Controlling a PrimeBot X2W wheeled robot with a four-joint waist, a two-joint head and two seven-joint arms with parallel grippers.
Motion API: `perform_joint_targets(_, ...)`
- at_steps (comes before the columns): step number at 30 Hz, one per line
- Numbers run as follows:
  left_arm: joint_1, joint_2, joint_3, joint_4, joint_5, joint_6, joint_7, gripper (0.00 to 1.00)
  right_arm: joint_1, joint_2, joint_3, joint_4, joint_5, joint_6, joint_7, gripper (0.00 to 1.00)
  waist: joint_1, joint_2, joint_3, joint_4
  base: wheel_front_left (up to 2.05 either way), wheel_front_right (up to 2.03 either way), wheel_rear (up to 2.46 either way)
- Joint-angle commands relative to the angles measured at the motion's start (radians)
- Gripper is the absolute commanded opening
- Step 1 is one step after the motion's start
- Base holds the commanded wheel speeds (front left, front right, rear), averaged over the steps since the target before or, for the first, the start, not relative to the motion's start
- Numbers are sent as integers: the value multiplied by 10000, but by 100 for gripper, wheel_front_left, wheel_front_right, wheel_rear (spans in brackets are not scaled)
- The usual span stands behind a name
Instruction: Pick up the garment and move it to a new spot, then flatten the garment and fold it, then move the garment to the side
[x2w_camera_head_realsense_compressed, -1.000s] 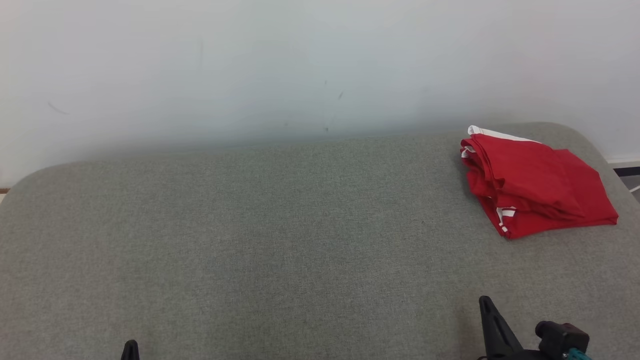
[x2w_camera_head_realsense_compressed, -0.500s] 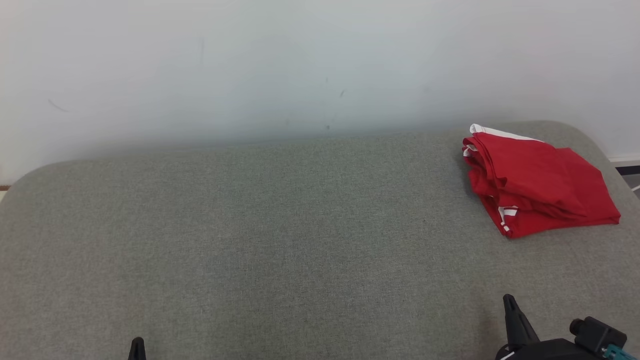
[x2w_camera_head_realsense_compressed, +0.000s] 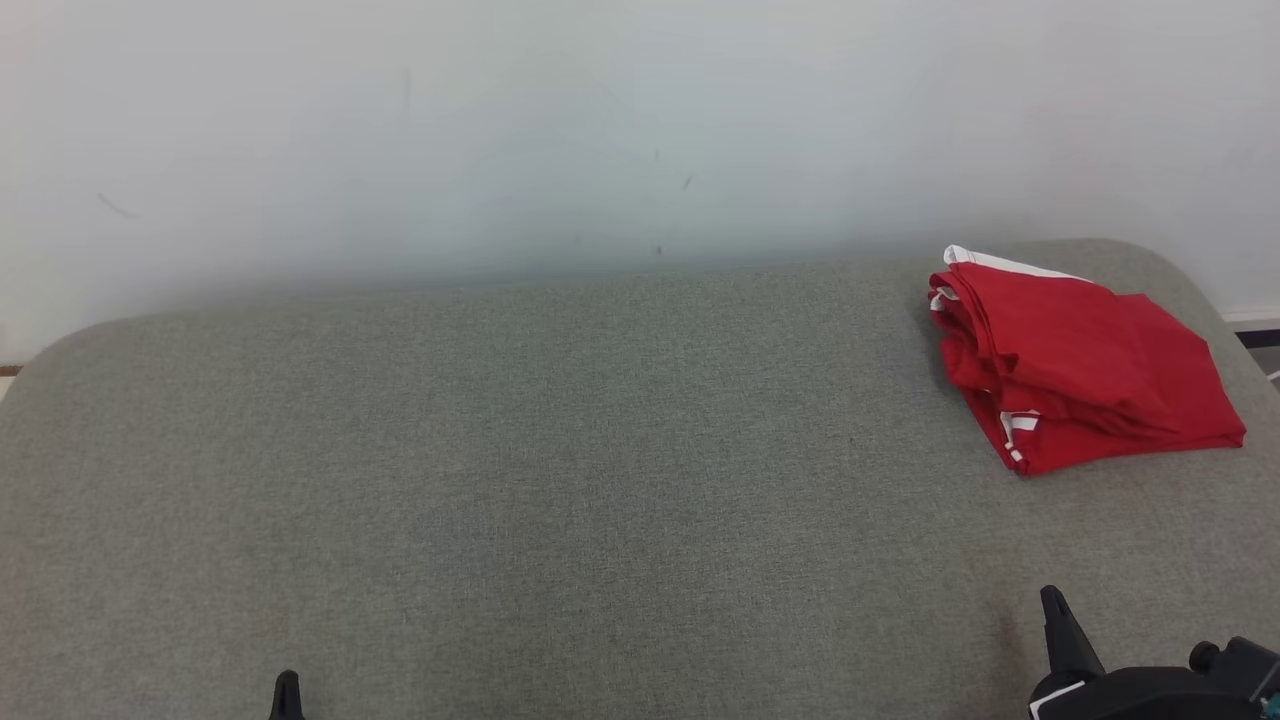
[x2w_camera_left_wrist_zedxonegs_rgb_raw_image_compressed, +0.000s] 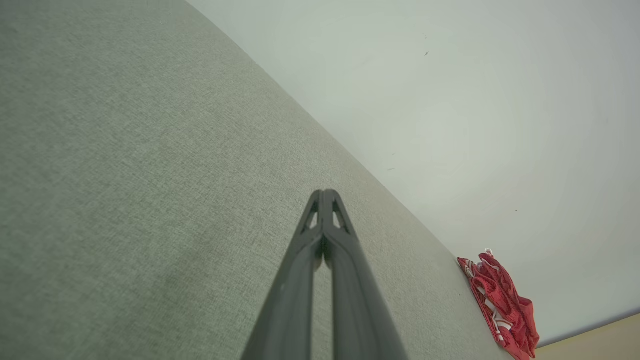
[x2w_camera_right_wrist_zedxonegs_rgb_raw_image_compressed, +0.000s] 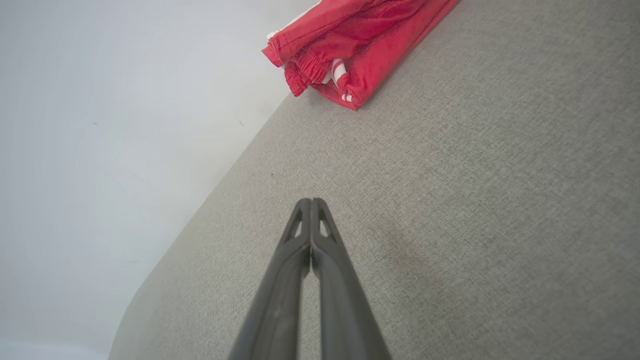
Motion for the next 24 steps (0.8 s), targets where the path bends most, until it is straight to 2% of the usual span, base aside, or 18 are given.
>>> perform_joint_targets(1,-202,36,-34,-64,-246,-35,21,0,-245,-70,-103,-84,295,-1,82,0,0,-2,3,2,0,0,0)
perform_joint_targets(24,-437,-7,-507,184,-3152,-376,112,0,-492,-7,-1310,73,3156,0,1412,0,0,-2,99,58,0,0,0)
